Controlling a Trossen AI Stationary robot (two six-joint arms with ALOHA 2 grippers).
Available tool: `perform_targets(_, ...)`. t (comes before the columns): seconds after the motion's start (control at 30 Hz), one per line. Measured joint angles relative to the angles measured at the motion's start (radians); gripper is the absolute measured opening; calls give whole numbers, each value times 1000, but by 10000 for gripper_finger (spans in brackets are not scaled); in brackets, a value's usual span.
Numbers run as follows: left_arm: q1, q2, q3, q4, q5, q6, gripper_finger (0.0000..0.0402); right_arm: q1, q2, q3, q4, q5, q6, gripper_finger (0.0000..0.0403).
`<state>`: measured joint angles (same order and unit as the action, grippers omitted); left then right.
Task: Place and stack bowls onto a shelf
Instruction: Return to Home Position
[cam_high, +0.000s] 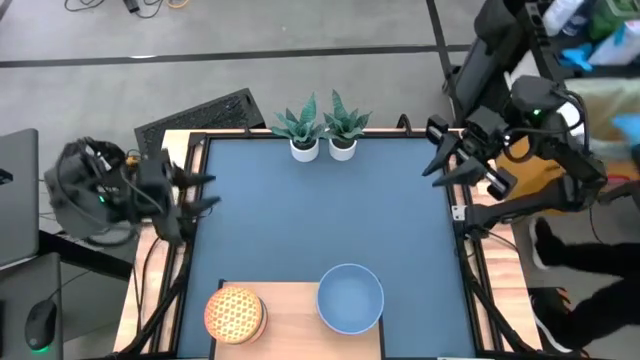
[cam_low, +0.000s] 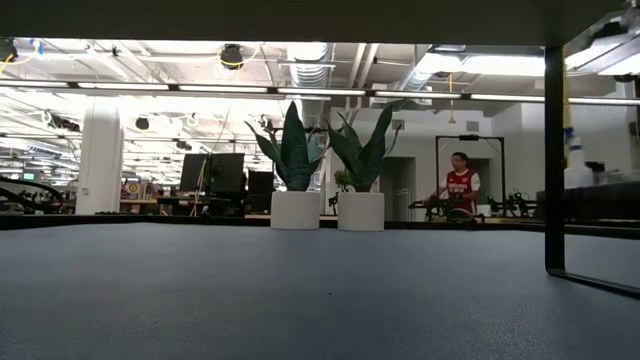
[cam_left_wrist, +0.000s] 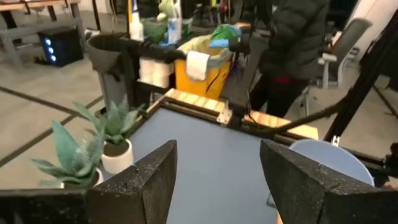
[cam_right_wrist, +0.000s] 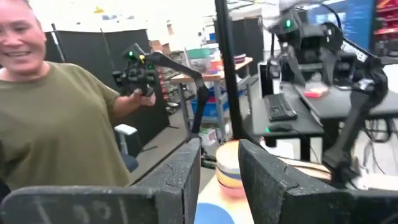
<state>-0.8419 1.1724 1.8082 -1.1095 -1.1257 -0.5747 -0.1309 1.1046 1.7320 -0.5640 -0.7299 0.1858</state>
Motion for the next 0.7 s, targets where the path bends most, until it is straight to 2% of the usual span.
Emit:
perform_targets(0.13, -7, -106, -67, 12, -17, 36, 215, -124, -105, -171, 60, -35, 43, 134)
perform_targets(0.3, -7, -263, -255, 92, -39, 13, 215, -249, -240, -473, 337, -85, 142, 134)
perform_targets(0.5, -7, -484, -565, 328, -30, 71, 215, -416, -390, -800, 628, -121, 315, 134)
perform_targets(0.7, -7, -695, -817, 643, 52, 222, 215, -552, -502, -1054, 958, -177, 494, 134)
